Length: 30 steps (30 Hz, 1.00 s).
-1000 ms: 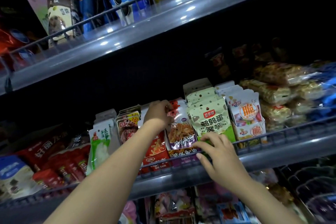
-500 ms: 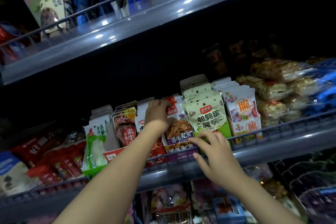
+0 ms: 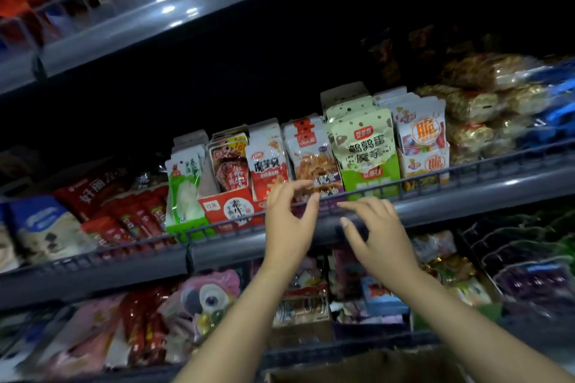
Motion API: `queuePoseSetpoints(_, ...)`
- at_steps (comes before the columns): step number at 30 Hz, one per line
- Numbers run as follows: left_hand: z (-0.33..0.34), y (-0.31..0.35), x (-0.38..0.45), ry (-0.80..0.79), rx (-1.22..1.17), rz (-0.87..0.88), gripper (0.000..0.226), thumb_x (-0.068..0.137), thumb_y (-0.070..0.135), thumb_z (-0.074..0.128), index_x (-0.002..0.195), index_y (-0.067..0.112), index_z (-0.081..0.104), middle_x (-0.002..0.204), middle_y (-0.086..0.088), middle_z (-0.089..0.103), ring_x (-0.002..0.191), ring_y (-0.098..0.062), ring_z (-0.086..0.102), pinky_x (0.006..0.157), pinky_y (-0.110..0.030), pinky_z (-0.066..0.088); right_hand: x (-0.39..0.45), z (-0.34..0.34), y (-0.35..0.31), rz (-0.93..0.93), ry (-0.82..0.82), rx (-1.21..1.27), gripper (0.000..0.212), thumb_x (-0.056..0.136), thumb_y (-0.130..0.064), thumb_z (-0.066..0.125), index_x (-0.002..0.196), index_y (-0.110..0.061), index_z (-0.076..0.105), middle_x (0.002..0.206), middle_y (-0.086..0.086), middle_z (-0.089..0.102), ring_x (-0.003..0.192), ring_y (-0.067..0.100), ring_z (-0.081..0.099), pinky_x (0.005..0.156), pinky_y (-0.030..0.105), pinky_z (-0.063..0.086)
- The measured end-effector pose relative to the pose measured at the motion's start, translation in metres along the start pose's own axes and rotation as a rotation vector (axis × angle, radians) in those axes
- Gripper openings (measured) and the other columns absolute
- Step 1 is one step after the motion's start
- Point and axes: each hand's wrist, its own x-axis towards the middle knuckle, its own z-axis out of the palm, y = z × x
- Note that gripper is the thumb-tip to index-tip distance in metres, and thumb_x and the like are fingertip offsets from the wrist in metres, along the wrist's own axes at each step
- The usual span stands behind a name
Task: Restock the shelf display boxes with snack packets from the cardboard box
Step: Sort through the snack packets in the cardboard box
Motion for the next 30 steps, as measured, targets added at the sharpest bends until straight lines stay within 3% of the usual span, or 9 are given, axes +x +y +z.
queuePoseSetpoints(5, 0.016, -0.03, -0.087, 0.006, -0.148, -0.233, 0.013, 0.09, 0.02, 0.06, 0.097, 0.03, 0.061, 0.102, 0.011, 0.059, 0.098, -0.002, 0.056, 0.085, -0.018, 0.044, -0.06, 0.013, 0.004, 0.129, -0.106, 0.014, 0.02, 0.09, -0.02, 0.058, 0.108, -0.016, 0.065, 0.099, 0.0, 0.057, 0.1, 0.022, 0.053, 0.083, 0.029, 0.041)
queuePoseSetpoints(11, 0.062, -0.083, -0.178, -0.126, -0.221, -0.585, 0.009, 0.092, 0.017, 0.058, 0.099, 0.021, 0.062, 0.099, 0.001, 0.063, 0.083, 0.0, 0.057, 0.07, -0.005, 0.042, -0.16, 0.031, 0.036, 0.384, -0.285, -0.011, 0.022, 0.091, -0.02, 0.058, 0.11, -0.012, 0.065, 0.1, 0.003, 0.056, 0.092, 0.023, 0.058, 0.079, 0.033, 0.048)
queuePoseSetpoints(15, 0.092, -0.114, -0.233, -0.222, -0.235, -0.763, 0.007, 0.09, 0.012, 0.06, 0.093, 0.018, 0.061, 0.088, 0.003, 0.064, 0.08, -0.005, 0.058, 0.075, -0.018, 0.043, -0.222, 0.049, 0.063, 0.559, -0.382, -0.018, 0.02, 0.089, -0.018, 0.059, 0.107, -0.012, 0.067, 0.102, 0.005, 0.058, 0.093, 0.021, 0.061, 0.083, 0.03, 0.048)
queuePoseSetpoints(20, 0.125, -0.144, -0.291, -0.354, -0.167, -1.009, 0.011, 0.089, 0.011, 0.059, 0.097, 0.007, 0.065, 0.095, -0.007, 0.066, 0.09, -0.019, 0.06, 0.071, -0.016, 0.037, -0.278, 0.07, 0.107, 0.773, -0.625, -0.083, 0.026, 0.089, -0.021, 0.057, 0.112, -0.011, 0.064, 0.111, 0.008, 0.062, 0.097, 0.026, 0.062, 0.085, 0.032, 0.048)
queuePoseSetpoints(22, 0.138, -0.16, -0.31, -0.501, -0.064, -1.077, 0.017, 0.091, 0.017, 0.055, 0.098, 0.005, 0.065, 0.101, -0.008, 0.066, 0.097, -0.023, 0.06, 0.071, -0.019, 0.036, -0.298, 0.077, 0.123, 0.865, -0.718, -0.077, 0.028, 0.091, -0.023, 0.057, 0.114, -0.007, 0.062, 0.111, 0.014, 0.065, 0.102, 0.029, 0.061, 0.086, 0.034, 0.048)
queuePoseSetpoints(24, 0.149, -0.176, -0.326, -0.654, 0.018, -1.096, 0.025, 0.093, 0.023, 0.05, 0.101, 0.007, 0.067, 0.108, -0.007, 0.065, 0.103, -0.024, 0.059, 0.079, -0.024, 0.041, -0.313, 0.084, 0.136, 0.958, -0.801, -0.042, 0.031, 0.093, -0.02, 0.055, 0.119, -0.004, 0.059, 0.119, 0.016, 0.063, 0.11, 0.029, 0.058, 0.088, 0.03, 0.044)
queuePoseSetpoints(26, 0.157, -0.186, -0.341, -0.692, -0.027, -1.17, 0.026, 0.094, 0.022, 0.05, 0.108, 0.007, 0.066, 0.111, -0.006, 0.064, 0.104, -0.022, 0.058, 0.082, -0.024, 0.042, -0.326, 0.093, 0.145, 1.092, -0.863, -0.001, 0.033, 0.095, -0.018, 0.053, 0.125, -0.004, 0.056, 0.126, 0.012, 0.059, 0.117, 0.025, 0.054, 0.087, 0.023, 0.04)
queuePoseSetpoints(28, 0.163, -0.192, -0.355, -0.685, -0.115, -1.297, 0.025, 0.095, 0.019, 0.052, 0.111, 0.004, 0.062, 0.105, -0.006, 0.063, 0.096, -0.019, 0.058, 0.071, -0.023, 0.043, -0.342, 0.104, 0.153, 1.261, -0.893, 0.095, 0.029, 0.095, -0.014, 0.052, 0.122, -0.003, 0.056, 0.117, 0.009, 0.061, 0.109, 0.02, 0.055, 0.076, 0.015, 0.041)
queuePoseSetpoints(30, 0.17, -0.196, -0.37, -0.641, -0.211, -1.426, 0.021, 0.093, 0.016, 0.056, 0.105, 0.0, 0.062, 0.101, -0.012, 0.064, 0.091, -0.024, 0.06, 0.066, -0.024, 0.046, -0.357, 0.113, 0.159, 1.407, -0.894, 0.175, 0.026, 0.093, -0.009, 0.054, 0.116, 0.001, 0.057, 0.103, 0.008, 0.063, 0.096, 0.021, 0.056, 0.079, 0.021, 0.046)
